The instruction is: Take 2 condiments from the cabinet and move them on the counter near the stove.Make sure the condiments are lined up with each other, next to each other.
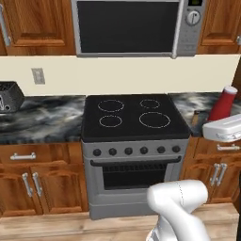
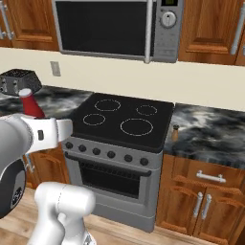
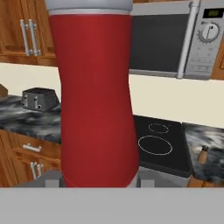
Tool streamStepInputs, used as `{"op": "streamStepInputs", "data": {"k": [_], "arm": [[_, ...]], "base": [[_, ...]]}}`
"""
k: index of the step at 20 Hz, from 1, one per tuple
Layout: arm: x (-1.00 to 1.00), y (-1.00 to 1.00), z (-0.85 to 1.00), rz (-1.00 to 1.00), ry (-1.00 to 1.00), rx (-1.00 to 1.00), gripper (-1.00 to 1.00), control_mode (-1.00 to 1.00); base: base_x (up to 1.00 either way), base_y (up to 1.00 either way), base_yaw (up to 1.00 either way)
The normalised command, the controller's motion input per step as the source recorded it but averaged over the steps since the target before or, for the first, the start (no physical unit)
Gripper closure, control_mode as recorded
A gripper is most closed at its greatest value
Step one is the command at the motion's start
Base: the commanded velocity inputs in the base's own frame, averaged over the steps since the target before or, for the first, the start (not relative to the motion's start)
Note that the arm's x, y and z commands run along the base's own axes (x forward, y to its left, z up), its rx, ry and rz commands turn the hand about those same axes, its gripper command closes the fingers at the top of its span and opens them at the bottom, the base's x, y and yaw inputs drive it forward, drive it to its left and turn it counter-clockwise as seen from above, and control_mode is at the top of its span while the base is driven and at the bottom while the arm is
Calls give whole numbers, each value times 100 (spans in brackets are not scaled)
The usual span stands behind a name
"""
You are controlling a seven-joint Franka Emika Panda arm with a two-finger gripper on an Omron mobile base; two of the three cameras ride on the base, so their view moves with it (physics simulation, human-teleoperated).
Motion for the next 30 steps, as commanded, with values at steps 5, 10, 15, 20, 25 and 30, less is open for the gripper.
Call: {"op": "streamStepInputs", "data": {"k": [5,10,15,20,25,30], "arm": [[0,0,0,0,0,0,100,100],[0,0,0,0,0,0,100,100],[0,0,0,0,0,0,100,100],[0,0,0,0,0,0,100,100],[0,0,0,0,0,0,100,100],[0,0,0,0,0,0,100,100]], "base": [[32,-4,-1],[36,-6,-4],[77,-43,-7],[77,-41,-7],[60,-40,-9],[35,-41,-12]]}}
